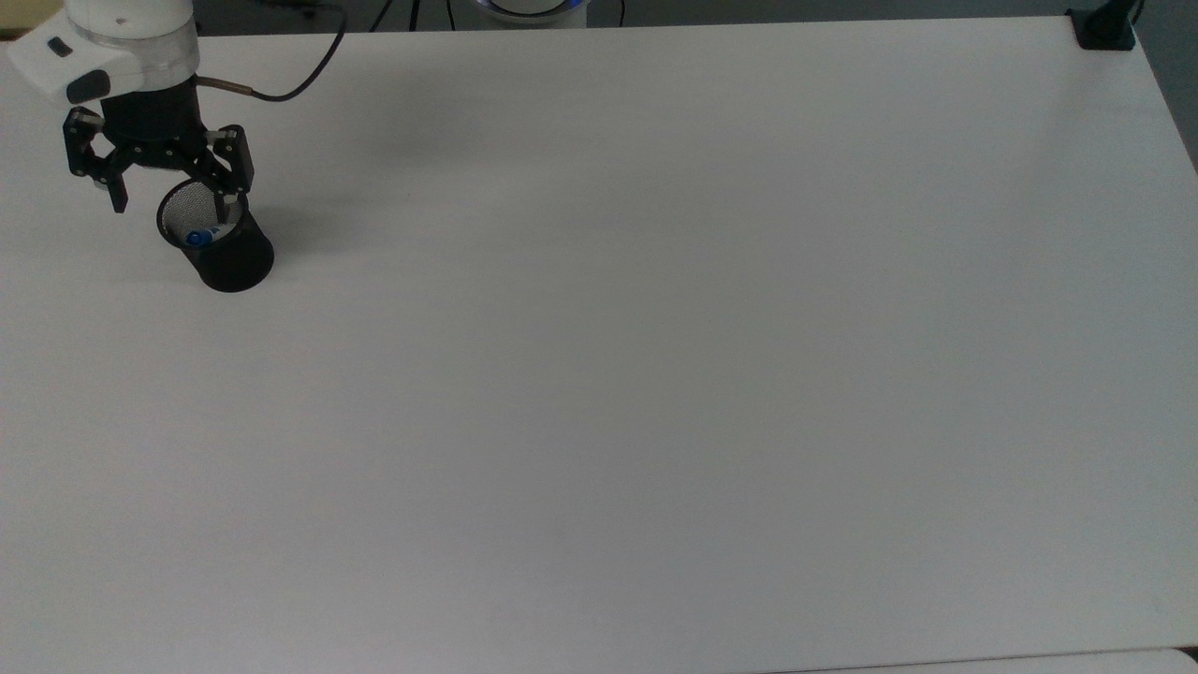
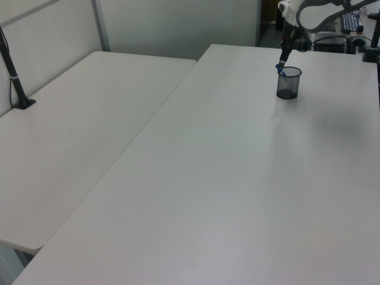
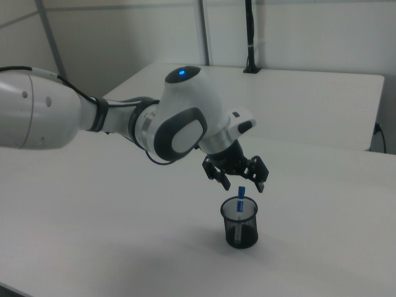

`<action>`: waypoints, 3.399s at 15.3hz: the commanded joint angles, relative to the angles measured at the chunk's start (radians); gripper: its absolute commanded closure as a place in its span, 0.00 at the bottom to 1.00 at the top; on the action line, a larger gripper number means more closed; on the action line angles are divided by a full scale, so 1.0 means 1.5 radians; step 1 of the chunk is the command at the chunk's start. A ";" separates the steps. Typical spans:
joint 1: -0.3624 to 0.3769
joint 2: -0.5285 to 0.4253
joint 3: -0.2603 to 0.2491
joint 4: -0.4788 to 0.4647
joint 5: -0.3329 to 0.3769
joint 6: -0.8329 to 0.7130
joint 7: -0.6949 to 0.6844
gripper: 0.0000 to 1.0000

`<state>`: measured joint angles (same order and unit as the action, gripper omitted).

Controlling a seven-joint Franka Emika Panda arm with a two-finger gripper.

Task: Remove the marker
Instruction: 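Move the open gripper over the black mesh cup and lower it, then close the gripper on the blue-capped marker inside the cup, then lift the marker up out of the mesh cup, then carry the marker away from the cup and lower it to the table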

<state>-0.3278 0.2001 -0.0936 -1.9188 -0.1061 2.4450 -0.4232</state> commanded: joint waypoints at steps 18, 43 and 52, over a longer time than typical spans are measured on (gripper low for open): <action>0.011 -0.053 0.006 -0.009 0.096 -0.003 0.009 1.00; 0.068 0.042 0.167 0.040 0.048 -0.203 0.283 1.00; 0.078 0.105 0.179 0.004 -0.059 -0.053 0.387 0.98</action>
<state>-0.2273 0.3323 0.1739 -1.8828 -0.1573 2.2890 0.1117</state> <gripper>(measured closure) 0.819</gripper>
